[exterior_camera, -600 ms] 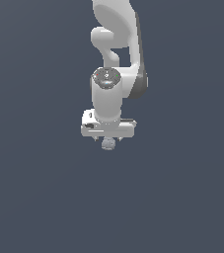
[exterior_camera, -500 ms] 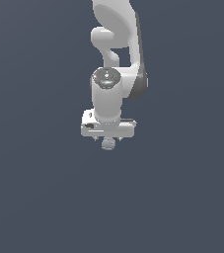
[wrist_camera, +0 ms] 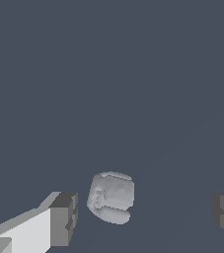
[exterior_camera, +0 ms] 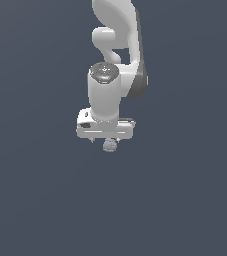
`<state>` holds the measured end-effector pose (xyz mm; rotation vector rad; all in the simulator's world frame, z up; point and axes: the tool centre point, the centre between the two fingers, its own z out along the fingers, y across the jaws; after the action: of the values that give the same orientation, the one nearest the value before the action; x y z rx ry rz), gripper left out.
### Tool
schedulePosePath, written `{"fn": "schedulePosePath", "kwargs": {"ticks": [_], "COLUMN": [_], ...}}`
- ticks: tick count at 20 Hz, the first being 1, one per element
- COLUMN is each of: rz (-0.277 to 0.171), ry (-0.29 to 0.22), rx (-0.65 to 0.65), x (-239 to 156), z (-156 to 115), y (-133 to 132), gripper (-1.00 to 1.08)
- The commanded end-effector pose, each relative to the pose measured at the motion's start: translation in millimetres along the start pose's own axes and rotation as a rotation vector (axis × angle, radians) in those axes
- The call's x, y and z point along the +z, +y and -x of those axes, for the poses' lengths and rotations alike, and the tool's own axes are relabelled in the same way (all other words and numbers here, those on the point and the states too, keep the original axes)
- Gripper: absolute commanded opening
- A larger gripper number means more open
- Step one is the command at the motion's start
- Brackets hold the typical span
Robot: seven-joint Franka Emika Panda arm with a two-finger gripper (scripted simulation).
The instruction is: Pick up the object and move it to a goal position.
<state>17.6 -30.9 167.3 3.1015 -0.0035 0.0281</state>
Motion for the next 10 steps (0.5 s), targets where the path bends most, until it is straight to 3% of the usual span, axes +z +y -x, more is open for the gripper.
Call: {"fn": "schedulePosePath", "kwargs": {"ticks": [1, 10], "rz": [0.001, -0.014], "ry": [0.001, -0.006], "rx": [-0.002, 0.067], "x": [-1, 22], "z": [-1, 15], "y": [1, -7], "gripper": [1.00, 1.00]}}
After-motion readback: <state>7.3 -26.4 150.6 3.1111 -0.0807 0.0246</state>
